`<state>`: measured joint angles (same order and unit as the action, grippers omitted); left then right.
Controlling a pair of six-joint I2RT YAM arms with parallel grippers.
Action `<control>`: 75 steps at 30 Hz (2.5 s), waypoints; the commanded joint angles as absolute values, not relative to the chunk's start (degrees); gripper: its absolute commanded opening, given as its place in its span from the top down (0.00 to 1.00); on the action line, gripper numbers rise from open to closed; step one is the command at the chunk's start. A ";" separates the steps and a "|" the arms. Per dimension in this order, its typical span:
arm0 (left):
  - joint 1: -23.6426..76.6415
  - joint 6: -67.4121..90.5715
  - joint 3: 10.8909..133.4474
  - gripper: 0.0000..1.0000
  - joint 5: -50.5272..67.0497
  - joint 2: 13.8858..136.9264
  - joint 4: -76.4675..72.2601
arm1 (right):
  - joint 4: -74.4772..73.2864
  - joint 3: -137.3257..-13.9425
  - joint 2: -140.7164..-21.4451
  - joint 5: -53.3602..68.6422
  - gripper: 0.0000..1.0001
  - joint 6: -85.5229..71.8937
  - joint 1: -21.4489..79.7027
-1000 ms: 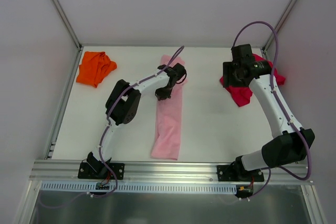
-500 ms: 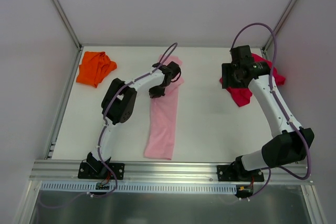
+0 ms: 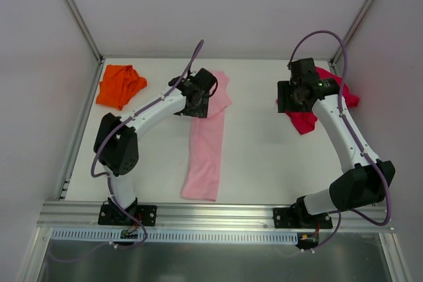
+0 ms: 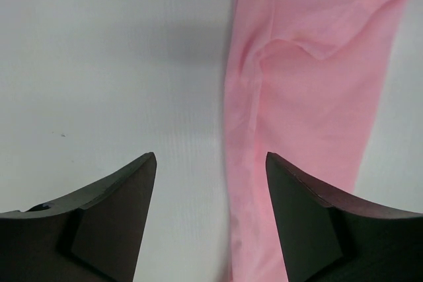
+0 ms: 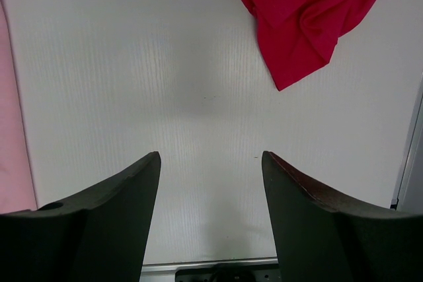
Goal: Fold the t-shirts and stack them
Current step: Rotate the tshirt 90 degrees, then grab the bottom of the folded rectangular tshirt with left arm
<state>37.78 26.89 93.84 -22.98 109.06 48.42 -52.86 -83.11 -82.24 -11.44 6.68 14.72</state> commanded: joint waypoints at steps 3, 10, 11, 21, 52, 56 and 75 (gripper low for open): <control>43.57 31.64 82.11 0.36 -15.31 93.81 46.68 | -52.29 -83.85 -80.33 -11.86 0.33 7.21 14.77; 50.27 38.58 64.27 0.37 -8.88 82.11 45.17 | -53.08 -86.04 -82.70 -11.08 0.33 7.03 14.77; 50.45 40.24 63.29 0.37 -8.88 81.48 45.87 | -53.09 -86.39 -82.88 -10.99 0.34 6.86 14.94; 51.41 45.17 50.91 0.39 -4.58 77.18 42.83 | -54.14 -88.42 -83.06 -9.76 0.34 6.86 15.12; 74.27 40.52 63.02 0.42 -11.34 89.73 49.93 | -55.02 -88.68 -82.09 -10.11 0.33 7.38 17.93; 74.27 39.20 61.18 0.42 -9.24 91.93 46.07 | -55.19 -88.68 -82.00 -9.58 0.33 7.21 18.02; 74.27 35.68 57.84 0.51 -3.34 100.81 37.71 | -55.90 -88.68 -80.07 -10.46 0.33 8.09 18.11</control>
<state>74.15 36.51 58.98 -6.17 98.67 39.33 -54.92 -86.78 -82.65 -10.02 7.11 17.52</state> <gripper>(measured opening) 0.507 0.667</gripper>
